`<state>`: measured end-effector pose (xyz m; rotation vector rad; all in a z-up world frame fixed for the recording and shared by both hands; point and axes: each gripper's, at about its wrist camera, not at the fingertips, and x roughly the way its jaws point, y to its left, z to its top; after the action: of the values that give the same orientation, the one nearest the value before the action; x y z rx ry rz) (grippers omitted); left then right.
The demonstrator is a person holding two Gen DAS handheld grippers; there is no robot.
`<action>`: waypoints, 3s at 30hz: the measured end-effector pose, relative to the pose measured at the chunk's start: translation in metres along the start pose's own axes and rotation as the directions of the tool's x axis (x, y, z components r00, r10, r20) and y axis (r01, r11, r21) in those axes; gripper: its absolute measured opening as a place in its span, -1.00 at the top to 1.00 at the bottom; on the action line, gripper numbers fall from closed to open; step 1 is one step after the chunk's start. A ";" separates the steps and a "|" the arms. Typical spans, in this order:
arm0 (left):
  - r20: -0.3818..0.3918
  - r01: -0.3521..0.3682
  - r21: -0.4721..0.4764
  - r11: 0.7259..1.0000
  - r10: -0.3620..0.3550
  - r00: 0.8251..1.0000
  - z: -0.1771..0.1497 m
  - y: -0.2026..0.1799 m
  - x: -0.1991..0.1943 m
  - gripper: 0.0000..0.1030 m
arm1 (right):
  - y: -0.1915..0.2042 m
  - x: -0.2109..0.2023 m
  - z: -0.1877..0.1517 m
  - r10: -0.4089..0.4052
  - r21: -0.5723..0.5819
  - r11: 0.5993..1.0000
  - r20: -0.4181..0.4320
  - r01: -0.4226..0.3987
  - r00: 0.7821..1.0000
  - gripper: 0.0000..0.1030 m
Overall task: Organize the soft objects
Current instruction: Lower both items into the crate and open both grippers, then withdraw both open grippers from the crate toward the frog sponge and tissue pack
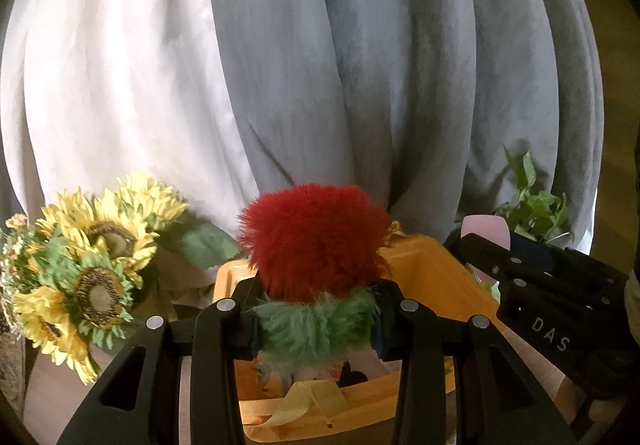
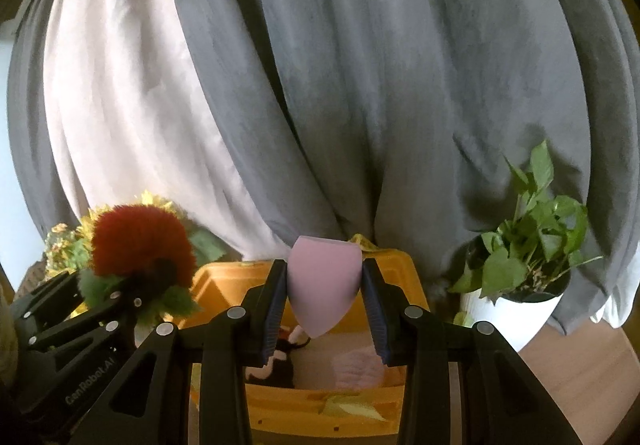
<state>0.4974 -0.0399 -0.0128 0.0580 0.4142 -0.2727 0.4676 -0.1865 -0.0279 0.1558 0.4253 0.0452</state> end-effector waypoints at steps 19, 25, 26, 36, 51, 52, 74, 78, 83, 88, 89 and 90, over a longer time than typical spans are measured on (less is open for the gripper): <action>-0.142 0.019 -0.005 1.000 -0.019 0.990 -0.018 0.002 0.064 0.11 | -0.014 0.063 -0.024 -0.024 0.003 1.000 -0.150 0.024 0.988 0.25; -0.139 0.017 -0.009 1.000 -0.018 0.990 -0.020 0.001 0.066 -0.09 | -0.017 0.073 -0.025 -0.035 0.016 0.999 -0.164 0.038 0.986 -0.09; -0.138 0.016 -0.010 1.000 -0.017 0.990 -0.020 0.002 0.066 -0.10 | -0.017 0.072 -0.025 -0.043 0.016 0.999 -0.157 0.046 0.987 -0.09; -0.090 -0.011 -0.016 1.000 0.010 0.996 -0.018 0.006 0.037 -0.14 | -0.018 0.055 -0.022 -0.066 0.030 0.997 -0.132 0.071 0.989 -0.18; -0.019 -0.042 -0.011 0.999 0.042 0.999 -0.019 0.003 -0.021 -0.24 | -0.011 0.003 -0.022 -0.113 0.036 0.993 -0.065 0.116 0.991 -0.47; -0.015 -0.043 -0.007 0.999 0.043 0.999 -0.020 0.003 -0.025 -0.25 | -0.011 -0.001 -0.023 -0.117 0.036 0.992 -0.063 0.119 0.991 -0.47; -0.037 0.038 0.031 0.999 -0.037 0.999 -0.056 0.012 -0.071 -0.28 | 0.003 -0.061 -0.060 -0.247 0.103 0.962 -0.072 0.254 0.966 -0.67; -0.056 0.065 0.052 0.997 -0.062 0.997 -0.067 0.014 -0.072 -0.28 | 0.006 -0.067 -0.071 -0.280 0.127 0.949 -0.073 0.287 0.957 -0.67; -0.094 0.104 0.062 0.993 -0.098 0.991 -0.083 0.018 -0.069 -0.28 | 0.010 -0.070 -0.086 -0.313 0.153 0.933 -0.105 0.326 0.944 -0.67; -0.139 0.142 0.089 0.986 -0.129 0.982 -0.102 0.018 -0.059 -0.28 | 0.014 -0.071 -0.103 -0.350 0.158 0.916 -0.135 0.368 0.927 -0.67; -0.145 0.147 0.097 0.984 -0.132 0.981 -0.105 0.018 -0.058 -0.28 | 0.015 -0.070 -0.107 -0.360 0.155 0.912 -0.144 0.380 0.922 -0.67; -0.152 0.153 0.108 0.982 -0.136 0.979 -0.108 0.017 -0.056 -0.28 | 0.015 -0.070 -0.110 -0.366 0.154 0.909 -0.150 0.388 0.918 -0.67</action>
<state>0.4110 0.0021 -0.0891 0.1654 0.5471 -0.4387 0.3583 -0.1615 -0.0965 0.2483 0.5728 -0.3700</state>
